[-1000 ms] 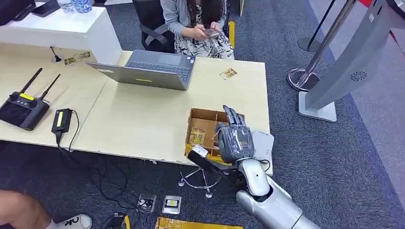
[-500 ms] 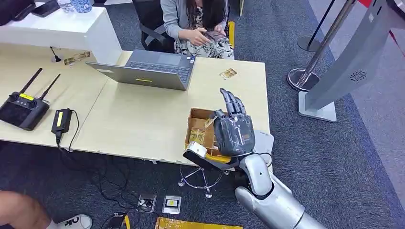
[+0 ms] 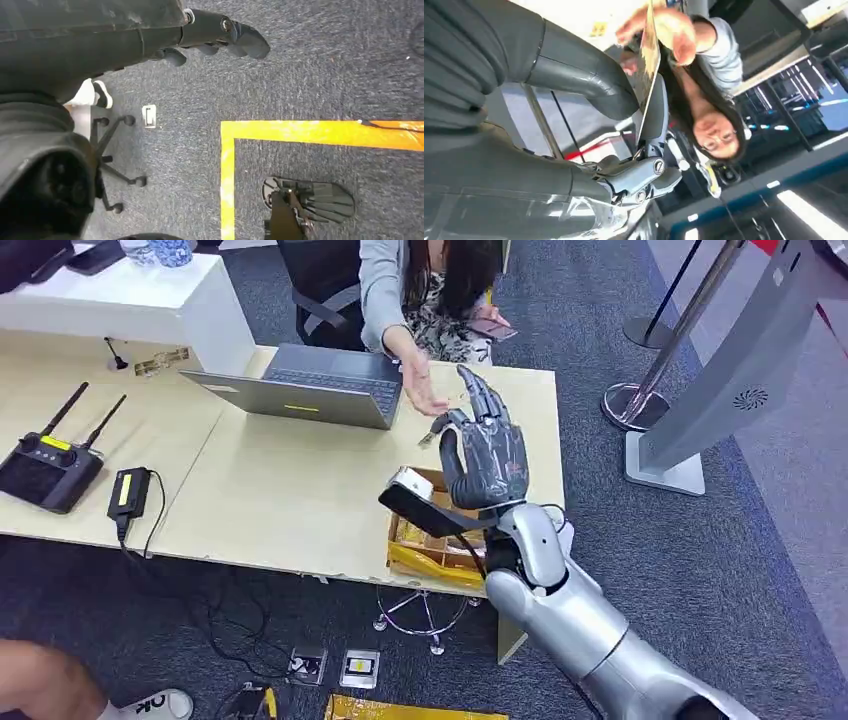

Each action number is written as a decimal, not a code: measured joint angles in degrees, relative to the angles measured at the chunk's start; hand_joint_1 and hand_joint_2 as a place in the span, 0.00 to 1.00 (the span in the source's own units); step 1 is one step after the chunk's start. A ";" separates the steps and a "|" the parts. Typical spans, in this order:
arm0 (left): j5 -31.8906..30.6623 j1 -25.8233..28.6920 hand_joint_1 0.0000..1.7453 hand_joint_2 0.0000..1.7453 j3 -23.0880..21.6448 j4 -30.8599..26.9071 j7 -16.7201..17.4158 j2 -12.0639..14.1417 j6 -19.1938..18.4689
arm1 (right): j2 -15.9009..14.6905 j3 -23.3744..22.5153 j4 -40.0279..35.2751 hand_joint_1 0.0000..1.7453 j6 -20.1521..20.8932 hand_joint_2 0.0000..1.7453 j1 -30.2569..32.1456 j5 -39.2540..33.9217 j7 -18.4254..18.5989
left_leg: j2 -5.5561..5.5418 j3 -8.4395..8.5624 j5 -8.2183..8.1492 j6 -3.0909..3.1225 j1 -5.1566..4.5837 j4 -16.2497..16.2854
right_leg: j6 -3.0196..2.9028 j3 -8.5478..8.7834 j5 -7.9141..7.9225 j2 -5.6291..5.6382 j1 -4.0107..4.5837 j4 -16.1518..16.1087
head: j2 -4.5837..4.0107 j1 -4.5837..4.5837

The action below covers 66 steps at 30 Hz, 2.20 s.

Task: Pass the card to the sensor for recognition and then transmit it.

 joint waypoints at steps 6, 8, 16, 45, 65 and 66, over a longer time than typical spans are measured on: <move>-0.50 -0.63 0.00 0.00 -0.63 0.00 0.55 -0.13 -0.50 | 2.97 -0.35 6.36 1.00 -0.05 1.00 -4.22 -0.18 -0.70 | 0.00 -0.01 0.00 0.00 0.00 0.00 | 0.00 0.00 0.00 0.00 0.00 0.00 | 0.00 0.00; -0.48 -0.67 0.00 0.00 -0.94 0.00 0.57 -0.15 -0.57 | 4.18 -0.35 8.68 1.00 -0.77 1.00 -5.10 -0.26 -1.47 | 0.00 0.00 0.00 0.00 0.00 0.00 | 0.00 -0.01 0.00 0.01 0.00 0.00 | 0.00 0.00; -0.15 -0.71 0.00 0.00 -1.35 0.00 0.57 -0.39 -0.66 | 7.52 -0.35 15.23 1.00 -0.96 1.00 -6.53 -0.26 -1.86 | 0.00 0.00 0.00 0.00 0.01 0.00 | 0.00 -0.01 0.00 0.00 0.01 0.00 | 0.00 0.00; 1.09 -0.74 0.00 0.00 -1.38 0.11 0.39 -0.28 -0.98 | 4.83 -3.37 20.69 0.00 -1.18 0.00 -7.71 -1.38 0.77 | -0.01 0.01 0.00 0.00 0.02 0.03 | 0.00 -0.01 0.00 -0.02 0.02 -0.02 | 0.00 0.02; 6.84 2.75 0.00 0.00 -1.14 0.33 -4.37 2.56 4.42 | -20.24 -27.17 38.80 0.00 -4.79 0.00 5.35 -33.28 -7.08 | -0.22 -0.05 -0.12 -0.02 0.02 0.05 | -0.03 -0.01 -0.07 -0.25 0.01 -0.11 | 0.00 -0.04; 7.32 3.15 0.00 0.00 -1.14 0.33 -4.83 2.80 4.66 | -21.00 -28.71 40.17 0.00 -4.44 0.00 6.91 -36.17 -7.78 | -0.22 -0.05 -0.15 -0.06 0.03 0.04 | -0.03 -0.03 -0.07 -0.24 0.02 -0.11 | 0.00 -0.02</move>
